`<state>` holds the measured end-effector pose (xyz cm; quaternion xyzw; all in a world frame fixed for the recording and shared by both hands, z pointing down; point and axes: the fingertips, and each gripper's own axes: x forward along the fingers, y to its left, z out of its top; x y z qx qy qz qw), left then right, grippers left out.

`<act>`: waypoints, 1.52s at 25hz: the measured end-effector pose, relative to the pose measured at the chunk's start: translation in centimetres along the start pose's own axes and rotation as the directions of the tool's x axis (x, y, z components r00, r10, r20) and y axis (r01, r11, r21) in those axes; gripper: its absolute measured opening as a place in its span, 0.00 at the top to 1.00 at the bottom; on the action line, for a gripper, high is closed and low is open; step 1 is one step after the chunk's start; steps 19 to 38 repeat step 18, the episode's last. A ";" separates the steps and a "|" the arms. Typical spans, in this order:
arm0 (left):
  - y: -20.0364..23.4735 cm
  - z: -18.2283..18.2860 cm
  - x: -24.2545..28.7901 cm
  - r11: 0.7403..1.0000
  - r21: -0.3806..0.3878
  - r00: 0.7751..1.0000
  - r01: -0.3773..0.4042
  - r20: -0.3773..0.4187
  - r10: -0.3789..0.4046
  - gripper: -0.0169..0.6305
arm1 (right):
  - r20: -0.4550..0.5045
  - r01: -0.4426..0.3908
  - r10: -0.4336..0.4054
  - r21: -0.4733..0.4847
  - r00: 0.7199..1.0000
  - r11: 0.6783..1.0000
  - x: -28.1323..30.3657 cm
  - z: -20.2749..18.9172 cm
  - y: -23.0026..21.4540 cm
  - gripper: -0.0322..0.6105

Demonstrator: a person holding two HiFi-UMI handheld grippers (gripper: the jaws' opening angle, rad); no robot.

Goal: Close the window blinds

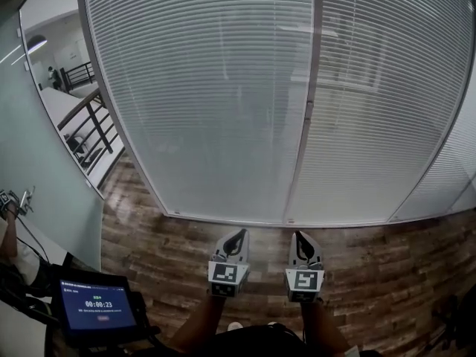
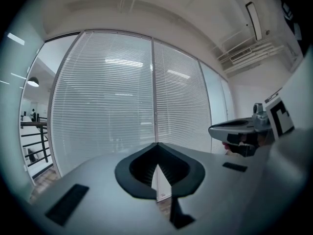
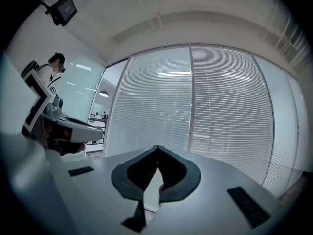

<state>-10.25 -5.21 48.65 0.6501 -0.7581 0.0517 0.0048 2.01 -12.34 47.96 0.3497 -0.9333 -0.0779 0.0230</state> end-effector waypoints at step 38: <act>-0.6 -0.1 -0.1 0.998 0.063 0.997 0.007 -0.073 -0.002 0.97 | -0.006 -0.030 0.031 0.024 1.000 0.999 0.1 -0.6 0.9 0.95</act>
